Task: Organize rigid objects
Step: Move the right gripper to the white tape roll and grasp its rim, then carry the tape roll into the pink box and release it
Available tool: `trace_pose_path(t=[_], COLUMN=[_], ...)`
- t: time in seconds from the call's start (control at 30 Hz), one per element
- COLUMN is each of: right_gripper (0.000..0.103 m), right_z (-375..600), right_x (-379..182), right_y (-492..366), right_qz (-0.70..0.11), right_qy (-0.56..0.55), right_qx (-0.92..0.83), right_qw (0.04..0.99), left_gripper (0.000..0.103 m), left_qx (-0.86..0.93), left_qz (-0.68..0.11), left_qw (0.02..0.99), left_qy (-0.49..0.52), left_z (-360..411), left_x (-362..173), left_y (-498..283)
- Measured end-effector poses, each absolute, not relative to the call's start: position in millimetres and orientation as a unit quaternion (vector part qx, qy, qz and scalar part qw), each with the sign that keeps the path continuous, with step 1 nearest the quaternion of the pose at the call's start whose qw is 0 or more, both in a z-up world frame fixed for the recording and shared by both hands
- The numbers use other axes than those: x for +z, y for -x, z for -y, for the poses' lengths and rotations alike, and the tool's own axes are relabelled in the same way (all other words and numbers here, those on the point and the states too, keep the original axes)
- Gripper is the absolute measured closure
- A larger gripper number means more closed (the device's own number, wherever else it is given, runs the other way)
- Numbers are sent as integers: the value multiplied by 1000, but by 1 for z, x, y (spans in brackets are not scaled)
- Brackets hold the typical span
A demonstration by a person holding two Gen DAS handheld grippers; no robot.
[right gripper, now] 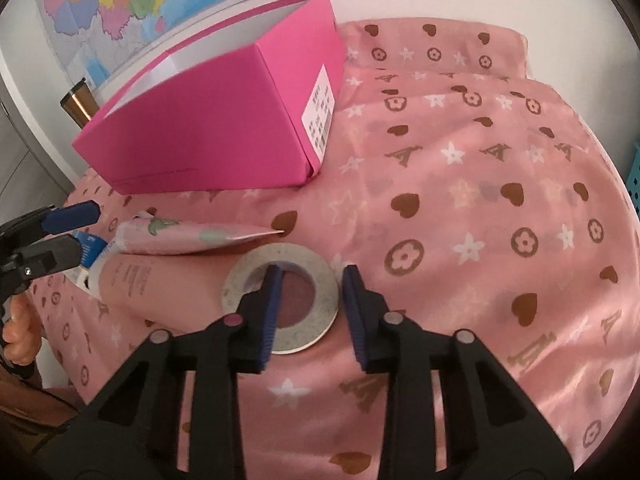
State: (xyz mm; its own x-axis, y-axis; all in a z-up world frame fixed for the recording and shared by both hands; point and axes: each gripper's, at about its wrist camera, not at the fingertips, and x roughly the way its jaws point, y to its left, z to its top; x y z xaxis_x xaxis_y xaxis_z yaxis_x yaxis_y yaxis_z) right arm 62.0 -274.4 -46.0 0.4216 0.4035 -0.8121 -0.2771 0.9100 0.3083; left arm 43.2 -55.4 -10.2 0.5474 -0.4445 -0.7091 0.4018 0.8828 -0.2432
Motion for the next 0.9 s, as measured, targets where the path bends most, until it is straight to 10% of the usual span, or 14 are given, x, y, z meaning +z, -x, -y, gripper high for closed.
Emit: trace_pose_path(t=[0.13, 0.9], right_gripper=[85, 87], right_z=[273, 263], right_x=[-46, 20], right_y=[-60, -40], right_qz=[-498, -424], right_qy=[-43, -20], right_qx=[195, 217], right_qw=[844, 879], left_gripper=[38, 53], left_qx=[-245, -336], left_qz=[-413, -408], left_qw=[877, 848], left_qy=[23, 33], left_z=[61, 101], left_x=[-11, 4], left_y=[-43, -44])
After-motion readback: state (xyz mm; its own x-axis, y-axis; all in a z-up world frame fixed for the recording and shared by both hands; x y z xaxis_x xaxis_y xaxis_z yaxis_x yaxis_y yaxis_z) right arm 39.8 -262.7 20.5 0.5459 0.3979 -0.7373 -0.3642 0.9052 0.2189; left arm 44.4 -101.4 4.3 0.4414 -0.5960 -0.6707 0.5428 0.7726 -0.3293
